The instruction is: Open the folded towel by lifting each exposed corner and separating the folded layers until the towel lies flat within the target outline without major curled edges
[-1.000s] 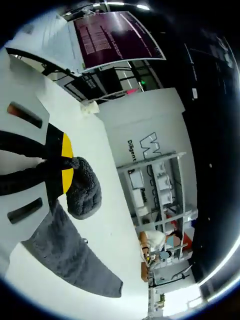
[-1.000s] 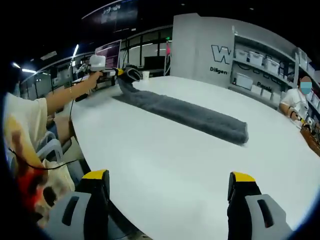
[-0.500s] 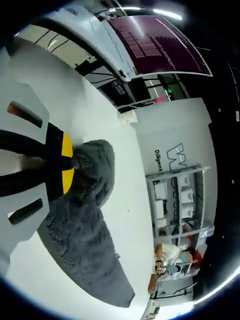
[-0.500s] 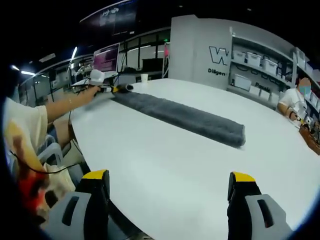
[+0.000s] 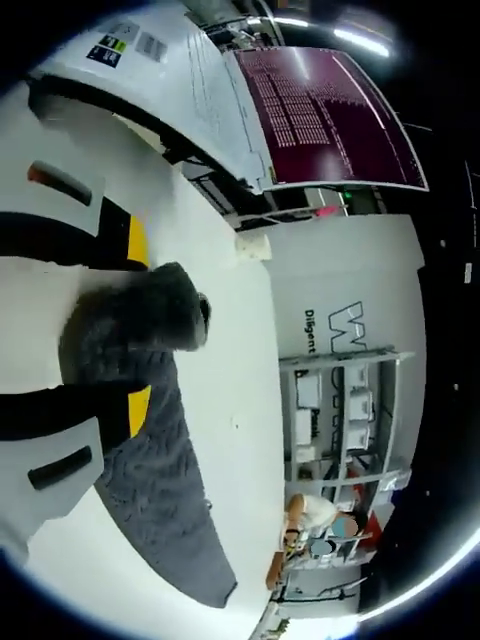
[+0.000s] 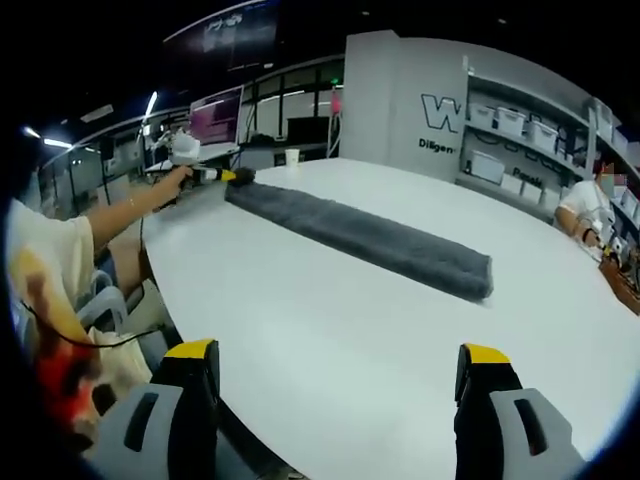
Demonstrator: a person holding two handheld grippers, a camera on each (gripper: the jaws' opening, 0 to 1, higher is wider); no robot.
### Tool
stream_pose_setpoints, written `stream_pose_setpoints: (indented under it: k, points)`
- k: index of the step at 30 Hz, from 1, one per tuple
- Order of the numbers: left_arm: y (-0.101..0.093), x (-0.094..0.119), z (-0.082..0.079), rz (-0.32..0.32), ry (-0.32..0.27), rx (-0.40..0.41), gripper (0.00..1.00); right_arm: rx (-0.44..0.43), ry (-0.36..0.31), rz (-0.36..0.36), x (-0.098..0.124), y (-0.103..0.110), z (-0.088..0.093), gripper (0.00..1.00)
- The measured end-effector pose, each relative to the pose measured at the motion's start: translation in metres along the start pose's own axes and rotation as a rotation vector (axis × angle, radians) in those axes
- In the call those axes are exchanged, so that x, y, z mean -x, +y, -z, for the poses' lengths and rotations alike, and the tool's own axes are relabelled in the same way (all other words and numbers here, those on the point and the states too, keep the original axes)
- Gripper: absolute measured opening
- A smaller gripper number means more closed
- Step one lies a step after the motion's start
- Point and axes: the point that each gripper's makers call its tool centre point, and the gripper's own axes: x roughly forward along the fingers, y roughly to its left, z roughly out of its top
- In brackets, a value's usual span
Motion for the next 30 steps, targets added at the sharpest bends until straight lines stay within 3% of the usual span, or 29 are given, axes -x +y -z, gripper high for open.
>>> stream_pose_setpoints:
  k: [3, 8, 9, 12, 13, 18, 20, 23, 30]
  points:
    - [-0.002, 0.008, -0.004, 0.027, -0.004, 0.02, 0.69, 0.001, -0.006, -0.004, -0.001, 0.004, -0.004, 0.99]
    - [-0.026, 0.027, 0.0, 0.157, 0.012, 0.075, 0.9, 0.003, -0.008, -0.01, -0.007, 0.01, -0.011, 0.99]
    - [-0.039, 0.038, 0.004, 0.205, 0.014, 0.086, 0.92, 0.003, -0.008, -0.012, -0.009, 0.013, -0.012, 0.99]
    - [-0.054, 0.059, 0.013, 0.269, 0.039, 0.098, 0.95, 0.003, -0.009, -0.016, -0.013, 0.016, -0.013, 0.99]
    - [-0.063, 0.067, 0.009, 0.307, 0.005, 0.106, 0.99, 0.005, -0.009, -0.014, -0.014, 0.017, -0.013, 0.99]
    - [-0.102, 0.113, -0.002, 0.481, -0.128, 0.163, 1.0, 0.015, 0.004, -0.006, -0.019, 0.016, -0.011, 0.99]
    - [-0.114, 0.127, 0.007, 0.54, -0.1, 0.156, 1.0, 0.014, 0.004, -0.006, -0.019, 0.016, -0.01, 0.99]
    - [-0.122, 0.143, 0.015, 0.534, -0.1, 0.13, 1.0, -0.002, 0.001, -0.003, -0.02, 0.015, -0.01, 0.99]
    - [-0.127, 0.156, 0.025, 0.534, -0.079, 0.11, 1.0, -0.008, 0.0, 0.014, -0.02, 0.013, -0.009, 0.98]
